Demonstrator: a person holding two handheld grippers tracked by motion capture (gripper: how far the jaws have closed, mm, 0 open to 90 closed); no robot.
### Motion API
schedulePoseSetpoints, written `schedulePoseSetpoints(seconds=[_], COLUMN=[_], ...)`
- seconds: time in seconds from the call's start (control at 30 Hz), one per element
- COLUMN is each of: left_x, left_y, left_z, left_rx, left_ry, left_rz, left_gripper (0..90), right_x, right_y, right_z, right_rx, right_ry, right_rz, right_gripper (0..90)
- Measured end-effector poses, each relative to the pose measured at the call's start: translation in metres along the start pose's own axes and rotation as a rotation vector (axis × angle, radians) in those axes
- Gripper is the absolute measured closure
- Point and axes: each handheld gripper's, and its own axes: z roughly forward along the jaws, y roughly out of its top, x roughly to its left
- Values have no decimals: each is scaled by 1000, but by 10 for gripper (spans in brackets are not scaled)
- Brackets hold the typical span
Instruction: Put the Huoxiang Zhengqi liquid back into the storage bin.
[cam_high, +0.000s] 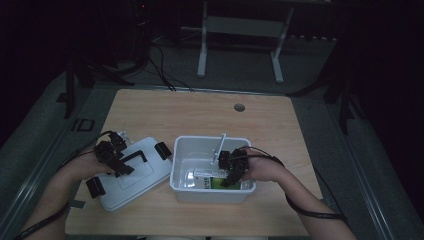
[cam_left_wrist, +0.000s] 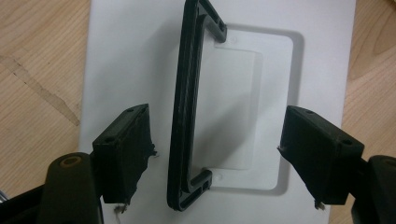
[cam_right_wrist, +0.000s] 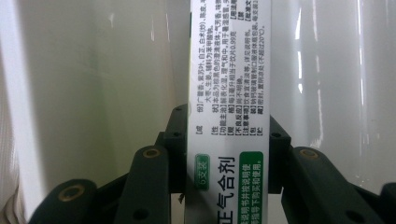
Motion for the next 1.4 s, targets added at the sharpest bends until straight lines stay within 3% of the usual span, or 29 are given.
schedulePoseSetpoints(seconds=[0.7, 0.97, 1.2, 1.4], left_x=[0, -1, -1, -1], left_y=[0, 0, -2, 0], left_z=[-1, -2, -3, -3], left_rx=[1, 8, 6, 5], left_ry=[1, 6, 6, 5], left_rz=[1, 4, -4, -1], left_gripper=[251, 251, 251, 251], right_x=[0, 3, 4, 4], right_y=[3, 1, -3, -10], right_z=[1, -20, -41, -52], right_rx=[22, -33, -84, -90], right_ry=[5, 21, 7, -12], right_rz=[-15, -20, -9, -7], right_gripper=[608, 615, 628, 628])
